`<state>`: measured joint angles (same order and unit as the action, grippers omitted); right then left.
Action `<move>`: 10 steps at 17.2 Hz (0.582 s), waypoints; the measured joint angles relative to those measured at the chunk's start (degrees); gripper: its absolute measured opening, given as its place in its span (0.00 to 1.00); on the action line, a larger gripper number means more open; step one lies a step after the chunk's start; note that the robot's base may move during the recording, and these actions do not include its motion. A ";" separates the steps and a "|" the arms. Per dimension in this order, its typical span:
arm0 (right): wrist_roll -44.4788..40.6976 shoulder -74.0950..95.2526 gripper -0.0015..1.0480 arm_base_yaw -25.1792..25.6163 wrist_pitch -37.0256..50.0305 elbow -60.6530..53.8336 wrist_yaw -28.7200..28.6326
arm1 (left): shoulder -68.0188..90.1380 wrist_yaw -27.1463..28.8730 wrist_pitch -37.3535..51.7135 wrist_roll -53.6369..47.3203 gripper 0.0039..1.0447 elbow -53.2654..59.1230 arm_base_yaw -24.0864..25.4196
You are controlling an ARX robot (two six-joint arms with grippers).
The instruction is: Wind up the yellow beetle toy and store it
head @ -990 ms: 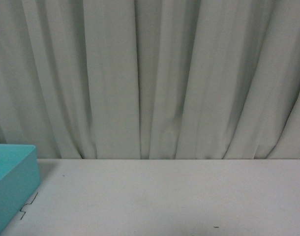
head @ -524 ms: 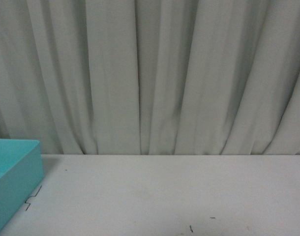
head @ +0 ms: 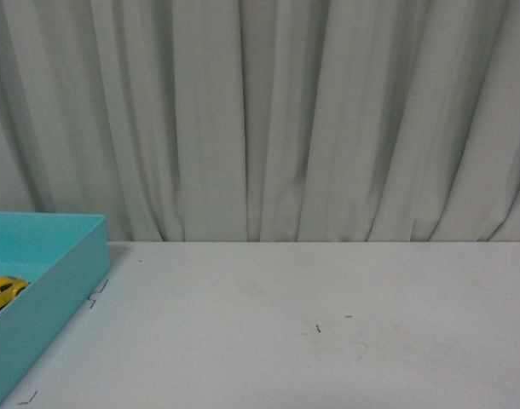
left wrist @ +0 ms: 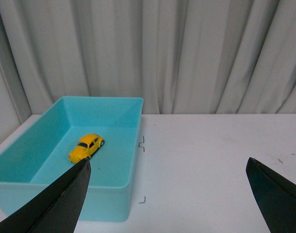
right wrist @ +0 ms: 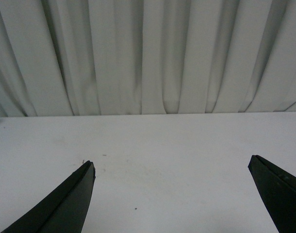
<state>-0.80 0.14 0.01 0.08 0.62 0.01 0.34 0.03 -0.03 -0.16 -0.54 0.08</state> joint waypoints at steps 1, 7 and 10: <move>0.00 0.02 0.94 0.00 -0.52 0.00 0.00 | 0.00 0.00 -0.15 0.00 0.94 0.00 0.00; 0.00 0.07 0.94 0.00 -0.31 0.00 0.00 | 0.00 0.00 -0.22 0.00 0.94 0.00 0.00; 0.00 0.04 0.94 0.00 -0.22 0.00 0.00 | 0.00 0.00 -0.11 0.00 0.94 0.00 0.00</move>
<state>-0.80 0.19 0.01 -0.14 0.62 0.01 0.34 0.03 -0.14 -0.16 -0.54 0.08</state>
